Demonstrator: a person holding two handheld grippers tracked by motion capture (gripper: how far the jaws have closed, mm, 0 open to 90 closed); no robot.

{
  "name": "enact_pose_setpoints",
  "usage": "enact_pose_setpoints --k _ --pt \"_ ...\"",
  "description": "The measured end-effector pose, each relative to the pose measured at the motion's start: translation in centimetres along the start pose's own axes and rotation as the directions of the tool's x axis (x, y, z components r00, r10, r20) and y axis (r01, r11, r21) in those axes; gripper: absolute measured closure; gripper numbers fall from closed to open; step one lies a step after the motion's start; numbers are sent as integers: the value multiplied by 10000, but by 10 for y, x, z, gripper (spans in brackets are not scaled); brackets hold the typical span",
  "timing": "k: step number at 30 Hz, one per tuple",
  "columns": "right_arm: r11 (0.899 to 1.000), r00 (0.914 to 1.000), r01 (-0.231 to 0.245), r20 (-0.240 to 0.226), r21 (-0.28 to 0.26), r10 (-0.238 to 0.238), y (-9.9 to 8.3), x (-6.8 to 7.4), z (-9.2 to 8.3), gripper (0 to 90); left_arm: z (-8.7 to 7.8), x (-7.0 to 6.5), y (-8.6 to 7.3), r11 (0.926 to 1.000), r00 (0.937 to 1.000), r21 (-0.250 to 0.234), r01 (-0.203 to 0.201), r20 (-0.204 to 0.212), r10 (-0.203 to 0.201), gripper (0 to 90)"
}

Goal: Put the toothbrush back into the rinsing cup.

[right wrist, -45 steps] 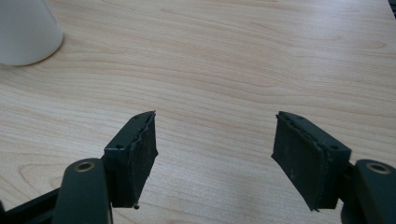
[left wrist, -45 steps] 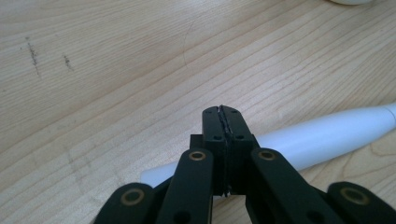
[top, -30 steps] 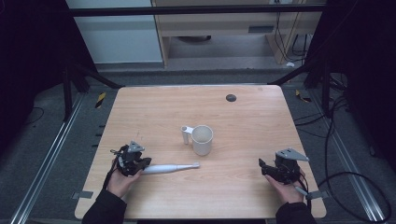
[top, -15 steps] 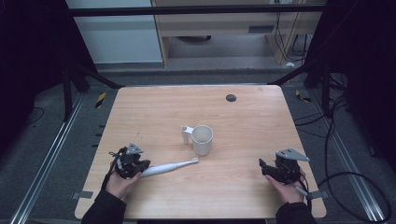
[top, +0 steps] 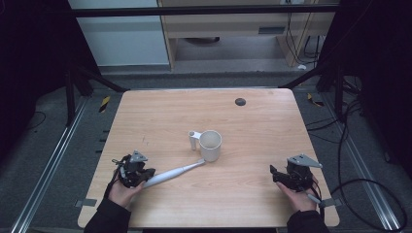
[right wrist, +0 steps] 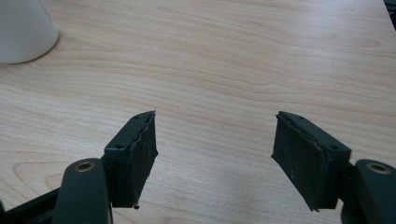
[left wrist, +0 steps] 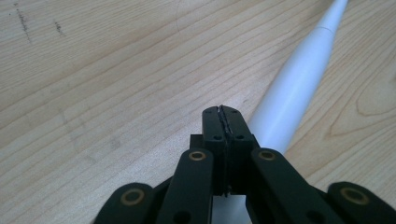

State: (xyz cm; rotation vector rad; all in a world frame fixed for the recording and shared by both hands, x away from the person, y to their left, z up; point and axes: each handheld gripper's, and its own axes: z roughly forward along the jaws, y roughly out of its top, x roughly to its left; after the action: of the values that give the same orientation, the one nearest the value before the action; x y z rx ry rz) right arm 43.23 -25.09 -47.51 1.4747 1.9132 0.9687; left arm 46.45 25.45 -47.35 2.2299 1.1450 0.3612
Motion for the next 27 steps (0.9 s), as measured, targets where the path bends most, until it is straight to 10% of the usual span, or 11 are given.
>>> enact_pose_setpoints --k 27 --pt "9998 9999 -41 165 -176 43 2 -4 -3 301 -24 -1 22 9965 9985 -675 -502 177 515 802"
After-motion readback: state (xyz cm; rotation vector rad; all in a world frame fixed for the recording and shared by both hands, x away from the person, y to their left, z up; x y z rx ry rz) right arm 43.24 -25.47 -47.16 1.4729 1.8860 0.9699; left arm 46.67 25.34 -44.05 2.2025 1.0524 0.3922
